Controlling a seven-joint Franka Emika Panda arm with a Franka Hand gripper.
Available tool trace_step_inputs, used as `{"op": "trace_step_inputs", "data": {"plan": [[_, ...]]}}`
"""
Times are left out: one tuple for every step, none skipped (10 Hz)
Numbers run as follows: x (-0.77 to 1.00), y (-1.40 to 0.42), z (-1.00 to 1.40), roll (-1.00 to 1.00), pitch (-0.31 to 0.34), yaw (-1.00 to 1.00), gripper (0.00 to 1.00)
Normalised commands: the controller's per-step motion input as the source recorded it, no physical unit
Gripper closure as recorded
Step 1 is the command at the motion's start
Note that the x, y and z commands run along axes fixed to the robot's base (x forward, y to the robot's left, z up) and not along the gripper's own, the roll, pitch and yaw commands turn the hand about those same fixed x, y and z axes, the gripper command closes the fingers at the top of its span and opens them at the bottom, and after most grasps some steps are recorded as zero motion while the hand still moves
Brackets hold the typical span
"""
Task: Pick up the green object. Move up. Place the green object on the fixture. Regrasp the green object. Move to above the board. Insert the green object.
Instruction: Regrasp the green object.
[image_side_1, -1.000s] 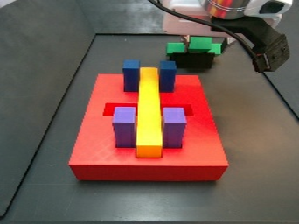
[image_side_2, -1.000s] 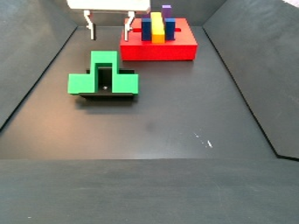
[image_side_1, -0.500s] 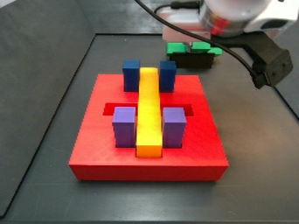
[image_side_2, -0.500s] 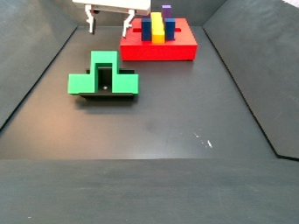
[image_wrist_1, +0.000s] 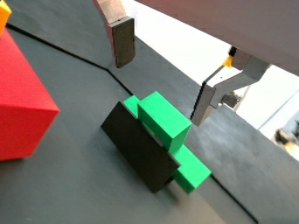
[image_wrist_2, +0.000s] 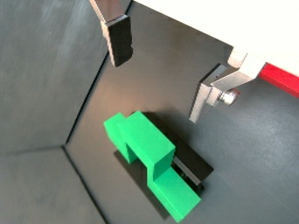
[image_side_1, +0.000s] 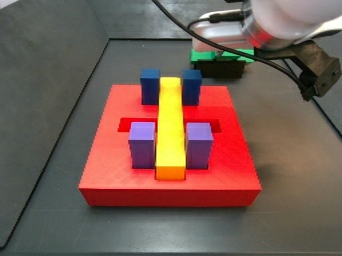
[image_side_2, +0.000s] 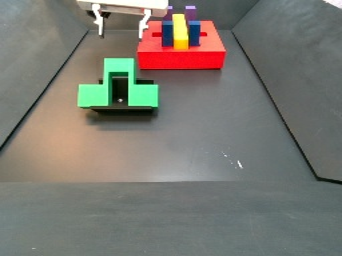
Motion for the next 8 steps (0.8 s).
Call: {"op": "trace_step_inputs", "data": {"plan": [[0.37, 0.06, -0.05, 0.21, 0.000, 0.67, 0.00], [0.36, 0.16, -0.01, 0.15, 0.000, 0.59, 0.00], [0.45, 0.27, 0.00, 0.00, 0.163, 0.17, 0.00], [0.59, 0.30, -0.05, 0.00, 0.263, 0.00, 0.00], [0.41, 0.32, -0.08, 0.04, 0.371, -0.06, 0.00], [0.03, 0.25, -0.15, 0.03, 0.391, -0.26, 0.00], [0.00, 0.21, -0.13, 0.00, 0.231, -0.41, 0.00], [-0.01, 0.20, -0.12, 0.02, 0.263, -0.43, 0.00]]}}
